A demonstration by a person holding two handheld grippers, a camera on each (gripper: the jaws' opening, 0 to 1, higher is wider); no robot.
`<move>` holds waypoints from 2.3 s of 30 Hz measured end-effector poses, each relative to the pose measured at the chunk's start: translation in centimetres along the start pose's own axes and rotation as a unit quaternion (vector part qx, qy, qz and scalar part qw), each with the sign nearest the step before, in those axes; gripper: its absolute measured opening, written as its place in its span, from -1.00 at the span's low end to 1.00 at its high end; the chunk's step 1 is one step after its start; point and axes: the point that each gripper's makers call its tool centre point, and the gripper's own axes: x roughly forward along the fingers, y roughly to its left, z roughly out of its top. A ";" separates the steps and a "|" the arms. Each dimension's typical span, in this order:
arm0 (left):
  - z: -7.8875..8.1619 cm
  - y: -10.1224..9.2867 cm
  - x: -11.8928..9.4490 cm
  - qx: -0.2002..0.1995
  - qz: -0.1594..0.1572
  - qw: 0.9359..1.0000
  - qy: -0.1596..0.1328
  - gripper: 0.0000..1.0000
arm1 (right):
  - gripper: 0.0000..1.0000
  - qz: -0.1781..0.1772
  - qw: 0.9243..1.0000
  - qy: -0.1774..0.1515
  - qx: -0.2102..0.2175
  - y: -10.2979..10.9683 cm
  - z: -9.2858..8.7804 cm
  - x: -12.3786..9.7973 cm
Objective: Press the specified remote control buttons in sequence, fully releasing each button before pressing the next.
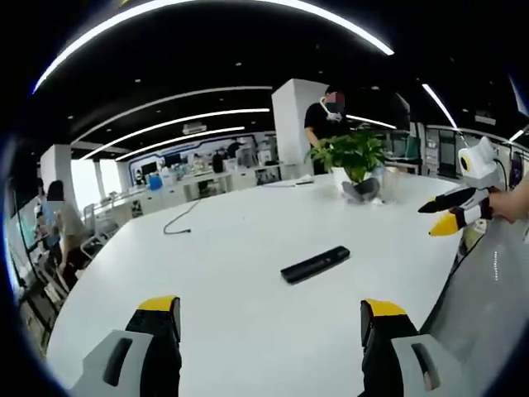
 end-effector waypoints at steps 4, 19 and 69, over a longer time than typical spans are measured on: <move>-0.5 -0.9 0.4 0.012 -0.020 1.000 0.018 0.88 | 0.41 -0.002 1.000 -0.004 -0.008 -0.1 0.2 -0.1; -0.5 -2.9 2.5 0.059 -0.092 0.988 0.106 0.83 | 0.34 -0.019 1.000 -0.006 -0.024 -0.6 0.2 -0.7; -0.5 -7.2 16.1 0.199 -0.317 0.901 0.221 0.74 | 0.28 -0.035 0.996 0.067 -0.049 -1.2 -2.0 0.1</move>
